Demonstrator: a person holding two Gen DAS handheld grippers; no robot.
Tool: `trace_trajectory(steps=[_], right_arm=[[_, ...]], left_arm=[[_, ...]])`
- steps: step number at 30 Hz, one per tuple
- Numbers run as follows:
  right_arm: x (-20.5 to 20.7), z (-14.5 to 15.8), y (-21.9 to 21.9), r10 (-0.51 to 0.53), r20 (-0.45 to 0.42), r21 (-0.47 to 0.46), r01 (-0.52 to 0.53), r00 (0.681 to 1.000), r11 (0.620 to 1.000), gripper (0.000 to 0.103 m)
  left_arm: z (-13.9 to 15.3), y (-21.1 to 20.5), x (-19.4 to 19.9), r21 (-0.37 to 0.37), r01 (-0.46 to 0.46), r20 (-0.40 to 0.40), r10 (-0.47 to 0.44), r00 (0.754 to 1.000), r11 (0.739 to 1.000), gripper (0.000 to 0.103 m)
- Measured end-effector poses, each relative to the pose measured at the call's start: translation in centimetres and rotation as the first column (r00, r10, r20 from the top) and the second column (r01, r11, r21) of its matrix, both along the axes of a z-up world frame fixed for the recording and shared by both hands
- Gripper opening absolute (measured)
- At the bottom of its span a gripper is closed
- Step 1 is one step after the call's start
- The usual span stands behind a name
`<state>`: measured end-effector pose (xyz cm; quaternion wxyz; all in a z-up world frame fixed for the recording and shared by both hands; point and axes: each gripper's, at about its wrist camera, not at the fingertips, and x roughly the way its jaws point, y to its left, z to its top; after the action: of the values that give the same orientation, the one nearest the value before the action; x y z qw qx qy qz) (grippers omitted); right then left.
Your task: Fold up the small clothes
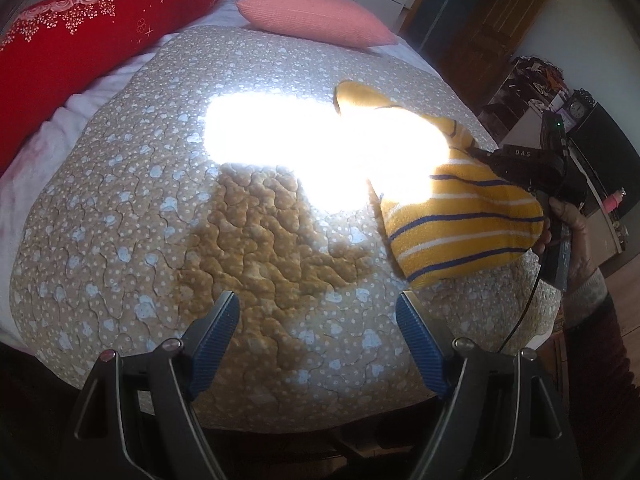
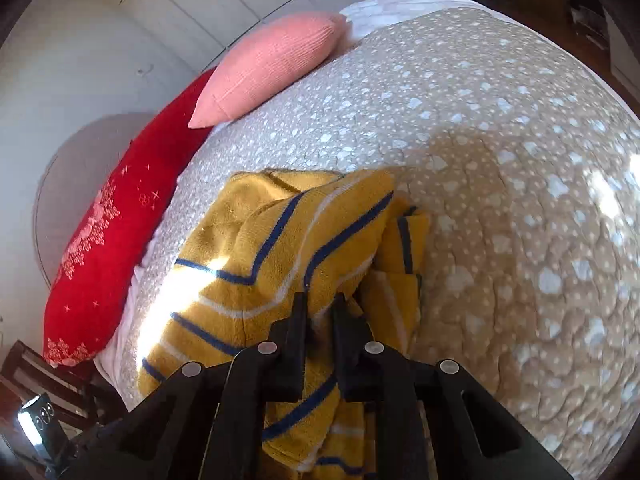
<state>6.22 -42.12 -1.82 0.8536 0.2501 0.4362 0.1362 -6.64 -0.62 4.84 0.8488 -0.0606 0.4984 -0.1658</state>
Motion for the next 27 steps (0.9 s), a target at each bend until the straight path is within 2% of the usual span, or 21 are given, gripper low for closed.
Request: trace_trajectory(steps=[3, 5, 7, 8, 9, 10, 12, 13, 16, 19, 23, 27], right_arm=[[1.4, 1.7, -1.3, -0.091, 0.05, -0.051, 0.093, 0.995, 0.994, 0.008], [2.2, 1.4, -1.4, -0.157, 0.061, -0.169, 0.165, 0.986, 0.972, 0.008], [3.1, -0.5, -0.6, -0.169, 0.008, -0.283, 0.164, 0.986, 0.945, 0.01], [3.3, -1.5, -0.3, -0.153, -0.035, -0.295, 0.136, 0.988, 0.946, 0.011], [2.7, -1.8, -0.6, -0.152, -0.034, -0.3, 0.135, 0.988, 0.944, 0.012], [1.9, -1.4, -0.7, -0.162, -0.005, -0.299, 0.153, 0.987, 0.942, 0.016], [0.0, 0.1, -1.1, -0.172, 0.032, -0.265, 0.175, 0.984, 0.948, 0.02], [-0.9, 1.2, -1.3, -0.172, 0.05, -0.243, 0.179, 0.984, 0.953, 0.025], [-4.0, 3.5, -1.5, -0.157, 0.128, -0.173, 0.178, 0.979, 0.969, 0.064], [-6.2, 3.4, -1.1, -0.121, 0.12, -0.115, 0.135, 0.985, 0.984, 0.066], [-6.4, 0.6, -0.8, -0.143, 0.06, -0.09, 0.148, 0.988, 0.985, 0.067], [-4.9, -1.6, -2.2, -0.17, 0.036, 0.054, 0.168, 0.985, 0.984, 0.07]], left_arm=[[-0.2, 0.4, 0.2, 0.006, -0.013, 0.003, 0.013, 1.0, 1.0, 0.079], [-0.6, 0.5, 0.4, 0.0, -0.019, -0.011, 0.019, 1.0, 1.0, 0.079], [-1.0, 0.4, 0.5, -0.013, -0.015, -0.028, 0.015, 0.999, 1.0, 0.079], [-1.1, 0.4, 0.4, -0.016, -0.009, -0.032, 0.009, 0.999, 1.0, 0.079], [-1.1, 0.3, 0.3, -0.014, -0.003, -0.03, 0.003, 1.0, 1.0, 0.079], [-1.1, 0.3, 0.2, -0.01, 0.003, -0.024, -0.003, 1.0, 1.0, 0.079], [-1.1, 0.4, 0.3, -0.001, 0.004, -0.016, -0.004, 1.0, 1.0, 0.079], [-1.1, 0.6, 0.3, -0.004, 0.002, -0.016, -0.002, 1.0, 1.0, 0.079], [-1.4, 0.9, 0.8, -0.04, -0.013, -0.035, 0.011, 0.999, 0.999, 0.079], [-1.0, 0.0, 1.8, -0.092, 0.003, -0.031, -0.006, 0.999, 0.996, 0.079], [0.0, -3.7, 4.5, -0.117, 0.09, 0.024, -0.088, 0.996, 0.989, 0.083], [-0.3, -8.3, 9.4, -0.146, 0.185, 0.039, -0.181, 0.983, 0.972, 0.089]])
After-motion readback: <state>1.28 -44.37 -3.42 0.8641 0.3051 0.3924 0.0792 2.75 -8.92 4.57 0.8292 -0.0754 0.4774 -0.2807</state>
